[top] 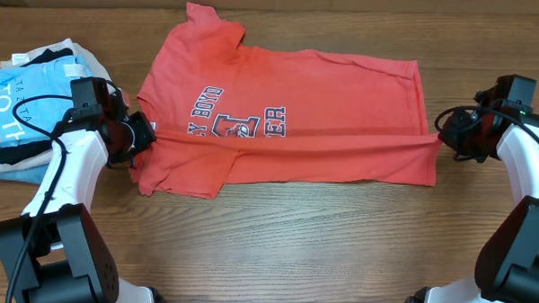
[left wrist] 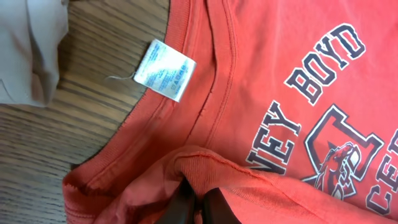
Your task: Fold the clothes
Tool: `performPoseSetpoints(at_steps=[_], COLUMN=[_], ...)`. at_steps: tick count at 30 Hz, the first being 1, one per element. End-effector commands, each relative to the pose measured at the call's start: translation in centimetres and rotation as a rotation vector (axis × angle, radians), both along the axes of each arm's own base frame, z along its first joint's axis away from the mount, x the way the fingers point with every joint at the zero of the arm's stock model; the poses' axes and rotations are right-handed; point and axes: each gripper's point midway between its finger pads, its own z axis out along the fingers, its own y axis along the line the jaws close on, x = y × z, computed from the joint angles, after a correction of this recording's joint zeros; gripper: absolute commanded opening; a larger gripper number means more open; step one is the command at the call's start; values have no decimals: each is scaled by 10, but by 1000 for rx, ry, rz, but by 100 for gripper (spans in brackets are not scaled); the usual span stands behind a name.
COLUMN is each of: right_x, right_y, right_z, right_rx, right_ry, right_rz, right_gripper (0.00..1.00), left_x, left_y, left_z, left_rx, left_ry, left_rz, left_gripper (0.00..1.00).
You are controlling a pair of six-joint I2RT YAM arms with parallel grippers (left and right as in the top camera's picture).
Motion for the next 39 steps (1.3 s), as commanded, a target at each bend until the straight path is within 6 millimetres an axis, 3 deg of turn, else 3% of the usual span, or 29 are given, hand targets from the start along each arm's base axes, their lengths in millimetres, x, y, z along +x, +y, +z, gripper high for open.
performPoseSetpoints(at_steps=[1,22,25,29,33,39], right_x=[3,25,25,25,18,-18], right_y=[6,10,10,10,12,16], right_z=[-12,-8,-8,-8,-11,-28], right_rx=[-1,-26,-26,-26,-18,-5], right_ry=[20,-61,-60,-59,-32,120], right_rz=[20,46,46,46,47,37], right_gripper=[9,11,17,18,20,22], left_x=[0,6,6,6,6,3], left_y=[4,7,7,7,6,6], left_z=[-5,-6,-6,-6,-6,-8], left_rx=[15,22,22,22,22,19], left_ry=[13,-7,-7,-7,-7,7], left_rz=[29,33,32,32,32,32], left_gripper=[4,5,5,6,6,6])
